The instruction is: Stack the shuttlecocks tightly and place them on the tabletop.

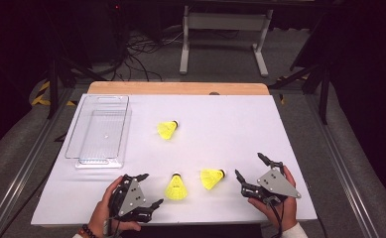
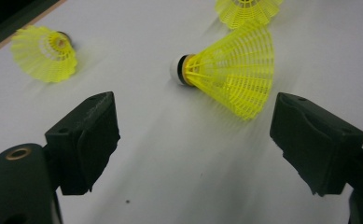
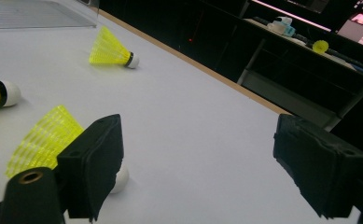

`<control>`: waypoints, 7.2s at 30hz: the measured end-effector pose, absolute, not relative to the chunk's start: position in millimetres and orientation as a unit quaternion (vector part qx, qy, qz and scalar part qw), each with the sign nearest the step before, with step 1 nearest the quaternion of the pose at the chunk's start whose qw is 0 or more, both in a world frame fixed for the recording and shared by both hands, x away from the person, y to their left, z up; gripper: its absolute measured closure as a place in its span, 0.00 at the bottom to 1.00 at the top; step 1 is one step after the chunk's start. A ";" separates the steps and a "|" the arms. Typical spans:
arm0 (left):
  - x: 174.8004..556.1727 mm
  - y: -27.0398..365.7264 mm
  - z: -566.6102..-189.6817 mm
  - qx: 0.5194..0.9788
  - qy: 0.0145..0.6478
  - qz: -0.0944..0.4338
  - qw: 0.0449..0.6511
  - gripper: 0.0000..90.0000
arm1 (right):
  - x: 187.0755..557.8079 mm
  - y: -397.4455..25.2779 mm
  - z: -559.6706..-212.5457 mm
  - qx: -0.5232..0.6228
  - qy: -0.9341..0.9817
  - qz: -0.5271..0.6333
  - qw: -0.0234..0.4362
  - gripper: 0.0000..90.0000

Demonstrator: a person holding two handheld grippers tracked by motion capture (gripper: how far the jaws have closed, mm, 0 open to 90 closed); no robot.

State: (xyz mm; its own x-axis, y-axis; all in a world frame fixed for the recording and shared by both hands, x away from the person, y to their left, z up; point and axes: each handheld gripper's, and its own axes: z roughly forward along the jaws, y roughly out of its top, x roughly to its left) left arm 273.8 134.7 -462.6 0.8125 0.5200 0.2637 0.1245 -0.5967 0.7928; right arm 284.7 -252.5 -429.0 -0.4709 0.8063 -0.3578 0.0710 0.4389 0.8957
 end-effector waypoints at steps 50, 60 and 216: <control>300.1 101.5 -457.4 0.878 0.155 0.251 0.377 0.97 | 286.7 -252.1 -432.2 0.284 0.748 0.421 0.427 0.20; 300.0 106.5 -453.5 0.874 0.163 0.250 0.383 0.97 | 286.8 -252.2 -432.4 0.285 0.747 0.422 0.427 0.20; 393.7 96.3 -447.4 0.885 0.294 0.198 0.302 0.38 | 291.0 -248.0 -441.8 0.273 0.778 0.396 0.405 0.20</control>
